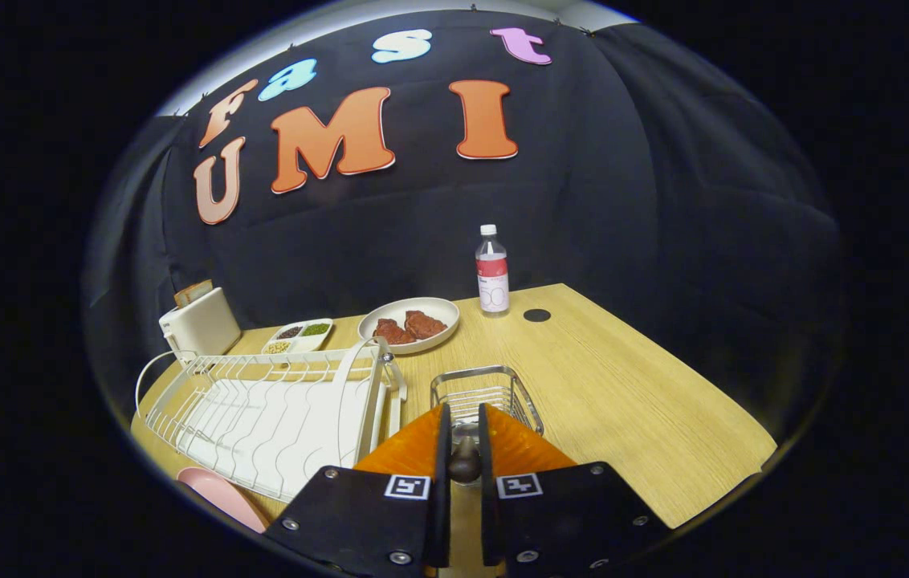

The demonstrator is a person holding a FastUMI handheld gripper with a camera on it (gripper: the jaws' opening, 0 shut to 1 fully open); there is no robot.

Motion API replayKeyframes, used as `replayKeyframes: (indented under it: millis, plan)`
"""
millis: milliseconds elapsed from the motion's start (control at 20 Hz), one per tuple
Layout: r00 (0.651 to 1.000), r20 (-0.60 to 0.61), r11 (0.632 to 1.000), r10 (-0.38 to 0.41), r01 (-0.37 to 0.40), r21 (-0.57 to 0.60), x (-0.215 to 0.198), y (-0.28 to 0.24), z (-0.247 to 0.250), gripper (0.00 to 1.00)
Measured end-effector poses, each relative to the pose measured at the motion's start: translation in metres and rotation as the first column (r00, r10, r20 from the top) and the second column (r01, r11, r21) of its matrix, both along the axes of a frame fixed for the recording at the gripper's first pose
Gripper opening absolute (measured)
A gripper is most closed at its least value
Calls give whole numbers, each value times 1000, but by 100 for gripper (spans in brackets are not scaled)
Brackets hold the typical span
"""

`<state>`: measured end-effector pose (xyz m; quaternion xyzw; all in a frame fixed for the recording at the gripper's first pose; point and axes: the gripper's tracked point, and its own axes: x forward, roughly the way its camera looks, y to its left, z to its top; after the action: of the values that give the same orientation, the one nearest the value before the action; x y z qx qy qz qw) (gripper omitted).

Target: Take the plate from the dish rack, then take the spoon from the basket and place it into the plate.

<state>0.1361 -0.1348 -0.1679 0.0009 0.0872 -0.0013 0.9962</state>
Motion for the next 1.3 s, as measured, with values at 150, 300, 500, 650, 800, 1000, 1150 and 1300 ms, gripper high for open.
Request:
replayKeyframes:
  millis: [150, 300, 500, 650, 800, 1000, 1150, 1300]
  plan:
    - [1000, 4, 999, -3, 3, -38, -1, 1, 2, 10]
    - [1000, 28, 1000, 2, -1, -31, -4, 4, 17, 8]
    - [998, 58, 999, -10, 13, -48, -18, -1, 39, 8]
    - [996, 90, 996, -23, 31, -80, -35, -2, 58, 8]
    - [993, 113, 994, -34, 45, -96, -55, 3, 74, 8]
    - [990, 131, 994, -44, 57, -97, -91, 18, 88, 8]
    - [989, 140, 994, -42, 55, -93, -120, 39, 93, 8]
    - [991, 132, 996, -29, 39, -77, -145, 66, 88, 8]
